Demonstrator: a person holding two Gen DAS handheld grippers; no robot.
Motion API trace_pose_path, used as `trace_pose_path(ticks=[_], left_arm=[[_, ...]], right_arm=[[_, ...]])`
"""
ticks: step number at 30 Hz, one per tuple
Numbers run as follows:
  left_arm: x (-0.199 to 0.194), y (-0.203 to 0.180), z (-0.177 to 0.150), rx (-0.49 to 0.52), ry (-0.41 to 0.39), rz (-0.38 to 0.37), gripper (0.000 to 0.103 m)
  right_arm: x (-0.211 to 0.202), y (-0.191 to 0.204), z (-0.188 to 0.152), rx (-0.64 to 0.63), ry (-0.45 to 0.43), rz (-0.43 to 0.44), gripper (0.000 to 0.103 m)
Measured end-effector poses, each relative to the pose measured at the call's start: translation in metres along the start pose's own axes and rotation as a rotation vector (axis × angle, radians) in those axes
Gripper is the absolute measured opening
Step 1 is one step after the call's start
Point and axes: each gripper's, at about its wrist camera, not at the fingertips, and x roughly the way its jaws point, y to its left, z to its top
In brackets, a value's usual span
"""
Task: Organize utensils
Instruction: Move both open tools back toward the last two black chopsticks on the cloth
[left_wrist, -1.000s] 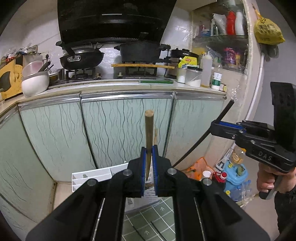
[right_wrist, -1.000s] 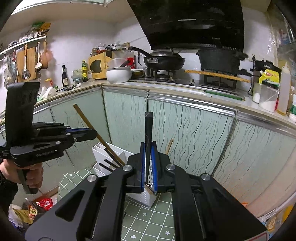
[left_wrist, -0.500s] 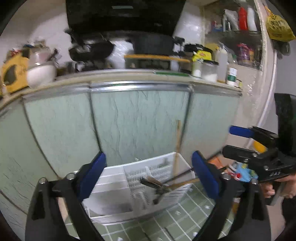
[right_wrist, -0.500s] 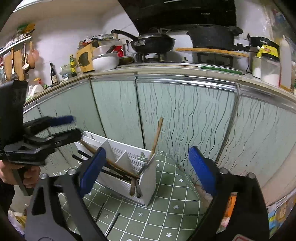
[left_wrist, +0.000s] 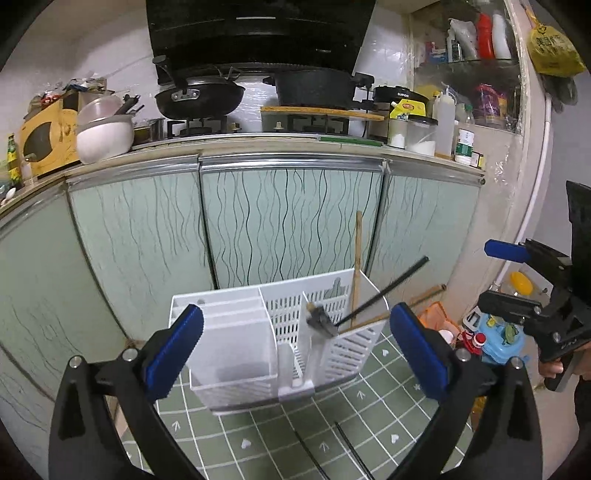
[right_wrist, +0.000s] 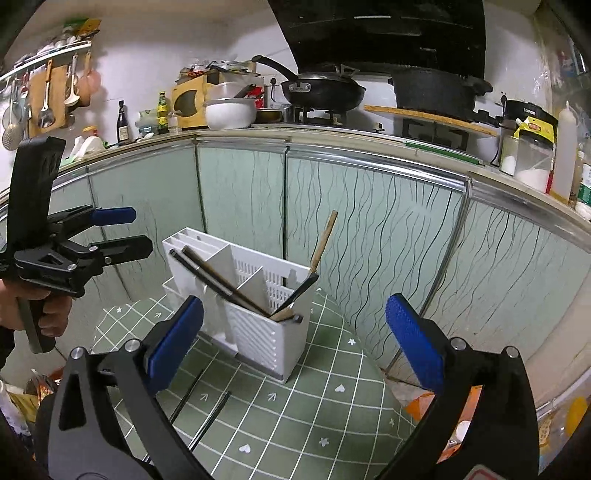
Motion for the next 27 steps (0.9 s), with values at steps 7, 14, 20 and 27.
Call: trace_pose_path(ticks=[7,14,20,27], left_arm=[[-0.034,-0.006,-0.023,0.003,-0.018,0.002,0.099],[-0.059,-0.012,-0.046,-0.003,-0.013,0.018,0.099],[-0.076,-0.019,-0.063,0.005,-0.029,0.026,0.099],[-0.085,-0.016,-0.083,-0.025,-0.032,0.039,0.099]], right_arm=[[-0.026,0.007,-0.011,0.014,-0.006,-0.023,0.095],[-0.052,0.02,-0.027,0.014,-0.02,-0.027,0.095],[-0.068,0.033,-0.043,0.008,-0.026,-0.029,0.095],[-0.084,0.046,-0.061,0.009,-0.031,-0.035,0.095]])
